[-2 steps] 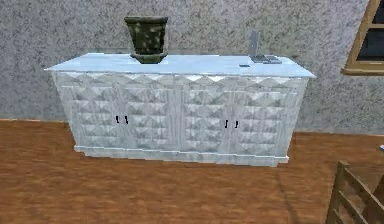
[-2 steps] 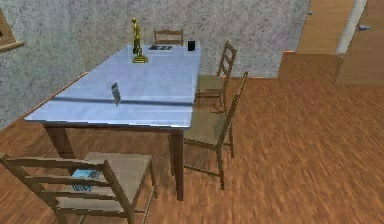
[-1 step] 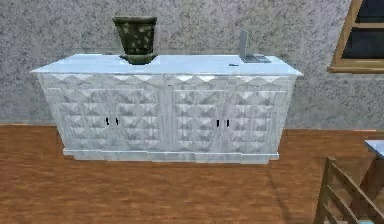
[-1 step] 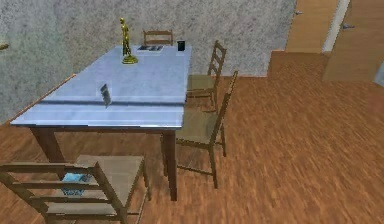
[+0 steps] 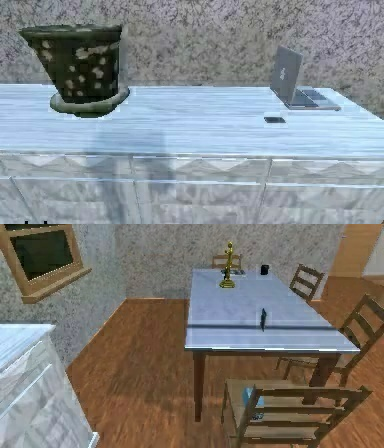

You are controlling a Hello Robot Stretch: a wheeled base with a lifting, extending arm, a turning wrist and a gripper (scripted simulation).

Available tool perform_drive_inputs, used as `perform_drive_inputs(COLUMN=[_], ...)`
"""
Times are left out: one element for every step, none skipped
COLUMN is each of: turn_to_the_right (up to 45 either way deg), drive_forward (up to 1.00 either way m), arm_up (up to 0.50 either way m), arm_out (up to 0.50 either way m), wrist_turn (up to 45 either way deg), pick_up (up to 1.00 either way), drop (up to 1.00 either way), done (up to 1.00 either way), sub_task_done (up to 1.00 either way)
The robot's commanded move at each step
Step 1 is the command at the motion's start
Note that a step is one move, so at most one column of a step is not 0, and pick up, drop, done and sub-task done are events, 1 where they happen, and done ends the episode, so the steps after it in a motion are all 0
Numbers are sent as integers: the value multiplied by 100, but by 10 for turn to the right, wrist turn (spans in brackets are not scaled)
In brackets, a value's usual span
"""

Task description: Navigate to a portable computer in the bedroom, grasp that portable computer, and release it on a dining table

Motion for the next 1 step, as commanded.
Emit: perform_drive_inputs(turn_to_the_right=[-450], drive_forward=[0], arm_up=[0], arm_out=[0], wrist_turn=[0], pick_up=[0], drop=[0], done=[0], sub_task_done=[0])
